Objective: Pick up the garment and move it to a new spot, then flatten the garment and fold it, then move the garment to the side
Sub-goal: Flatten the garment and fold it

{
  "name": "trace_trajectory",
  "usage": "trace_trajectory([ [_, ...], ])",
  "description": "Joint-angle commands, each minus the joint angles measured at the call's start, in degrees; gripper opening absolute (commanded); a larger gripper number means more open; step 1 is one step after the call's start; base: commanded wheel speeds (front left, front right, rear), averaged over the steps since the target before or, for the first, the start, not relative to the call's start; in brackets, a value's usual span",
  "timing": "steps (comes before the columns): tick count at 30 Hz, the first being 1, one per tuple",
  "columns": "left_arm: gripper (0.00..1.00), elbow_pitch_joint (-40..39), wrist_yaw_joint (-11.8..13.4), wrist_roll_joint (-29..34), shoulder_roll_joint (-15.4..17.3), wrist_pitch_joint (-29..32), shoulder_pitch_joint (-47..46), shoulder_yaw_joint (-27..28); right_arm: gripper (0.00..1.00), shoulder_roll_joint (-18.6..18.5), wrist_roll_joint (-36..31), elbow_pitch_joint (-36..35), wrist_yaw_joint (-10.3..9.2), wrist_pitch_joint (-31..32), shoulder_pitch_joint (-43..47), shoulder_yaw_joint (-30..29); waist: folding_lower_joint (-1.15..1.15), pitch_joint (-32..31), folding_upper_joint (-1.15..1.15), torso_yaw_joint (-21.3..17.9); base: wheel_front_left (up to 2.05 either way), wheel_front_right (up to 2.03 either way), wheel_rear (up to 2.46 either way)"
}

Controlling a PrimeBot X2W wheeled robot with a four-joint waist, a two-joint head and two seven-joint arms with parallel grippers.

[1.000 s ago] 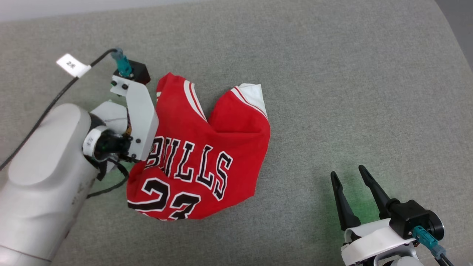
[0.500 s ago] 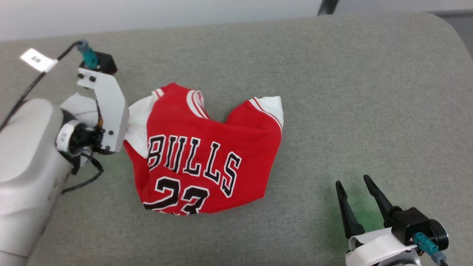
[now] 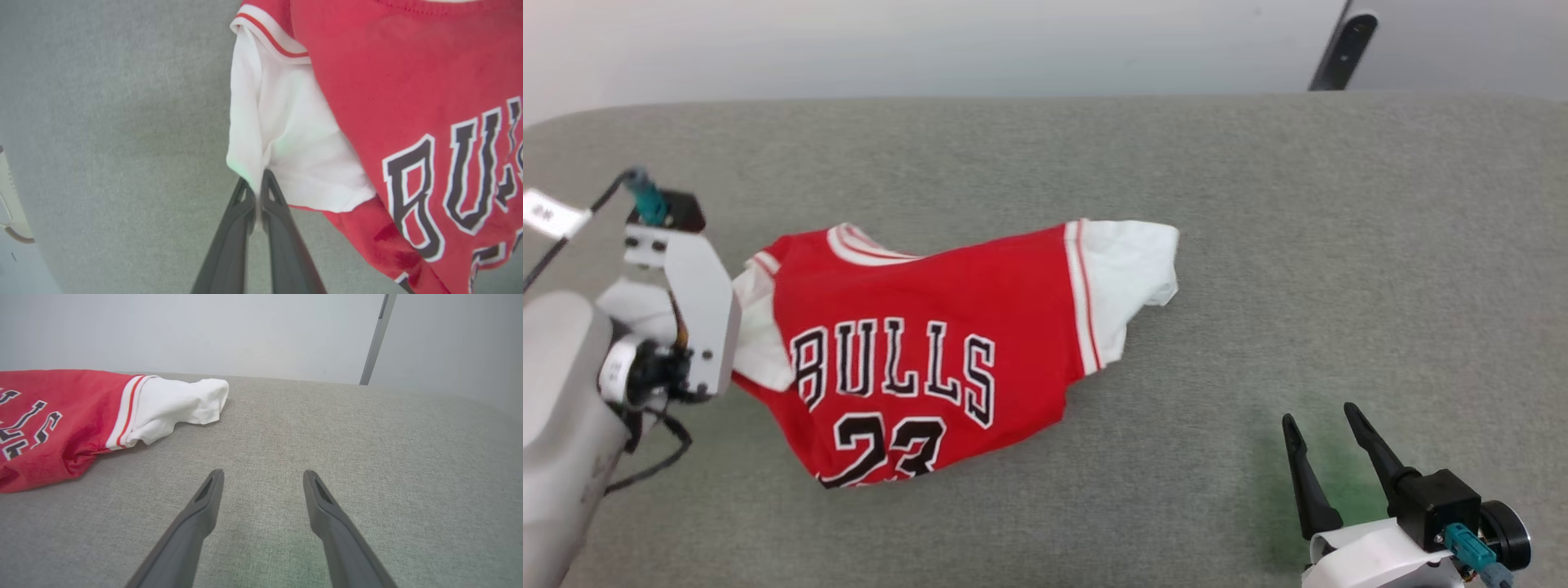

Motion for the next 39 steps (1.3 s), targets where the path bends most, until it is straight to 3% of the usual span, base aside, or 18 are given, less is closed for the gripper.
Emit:
trace_trajectory([
  [1,0.0,0.3,0.2,0.2,0.2,-0.4,0.9,0.0,1.0,0.0,-0.3,0.2,-0.04,-0.1,0.1,-0.1,0.0,-0.9,0.0,1.4,0.0,0.0,0.0],
  [6,0.0,1.9,0.1,-1.0,0.3,-2.7,3.9,0.6,1.0,0.0,-0.7,1.1,-0.04,-0.1,-0.8,-0.3,0.0,-0.9,0.0,2.3,0.0,0.0,0.0],
  [20,0.0,6.9,-1.6,-3.3,-4.1,-8.6,6.4,0.9,1.0,0.1,-1.2,2.6,-0.04,2.6,-2.4,0.9,0.0,-2.6,0.0,2.8,0.0,0.0,0.0],
  [21,0.07,7.0,-1.7,-3.2,-4.3,-9.2,6.3,0.9,1.0,0.1,-1.2,2.4,-0.04,3.0,-2.5,0.9,0.0,-2.9,0.0,2.9,0.0,0.0,0.0],
  [24,0.0,7.9,-2.1,-3.5,-4.8,-9.4,6.5,0.6,1.0,-0.1,-1.2,1.7,-0.05,4.1,-2.3,1.1,0.0,-3.9,0.0,3.5,0.0,0.0,0.0],
  [26,0.29,8.0,-2.6,-3.2,-5.0,-10.5,6.4,0.6,1.0,-0.4,-0.8,1.3,-0.04,4.8,-2.1,1.3,0.0,-4.5,0.0,4.0,0.0,0.0,0.0],
  [27,0.2,8.3,-2.8,-3.4,-5.2,-10.8,6.5,0.5,1.0,-0.7,-0.6,1.1,-0.04,5.3,-1.9,1.7,0.0,-4.8,0.0,4.2,0.0,0.0,0.0],
  [28,0.2,8.5,-3.0,-3.5,-5.4,-10.8,6.5,0.3,1.0,-1.0,-0.4,0.9,-0.04,5.7,-1.9,1.9,0.0,-5.1,0.0,4.5,0.0,0.0,0.0],
  [30,0.35,8.5,-3.4,-3.5,-5.6,-11.1,6.4,0.2,1.0,-1.4,0.3,0.5,-0.04,6.8,-1.9,2.5,0.0,-5.6,0.0,5.1,0.0,0.0,0.0],
  [33,0.46,8.3,-3.8,-3.0,-5.7,-12.3,5.6,0.0,1.0,-2.4,0.8,-0.6,-0.04,8.1,-2.6,3.0,0.0,-6.2,0.0,6.1,0.0,0.0,0.0],
  [34,0.75,8.0,-4.1,-2.4,-5.6,-13.1,5.2,-0.2,1.0,-2.7,1.0,-1.1,-0.05,8.4,-2.7,3.2,0.0,-6.4,0.0,6.4,0.0,0.0,0.0],
  [35,0.91,7.7,-4.3,-2.1,-5.5,-13.7,4.9,-0.4,1.0,-2.9,1.1,-1.5,-0.04,8.4,-2.8,3.1,0.0,-6.6,0.0,6.8,0.0,0.0,0.0],
  [36,1.0,7.4,-4.5,-2.0,-5.6,-14.4,4.8,-0.4,1.0,-3.1,1.2,-1.9,-0.05,8.5,-2.7,3.0,0.0,-6.8,0.0,7.1,0.0,0.0,0.0],
  [39,1.0,6.5,-4.8,-1.4,-5.9,-17.0,4.5,-0.3,1.0,-3.1,1.3,-3.2,-0.04,8.1,-1.9,2.7,0.0,-7.7,0.0,8.0,0.0,0.0,0.0],
])
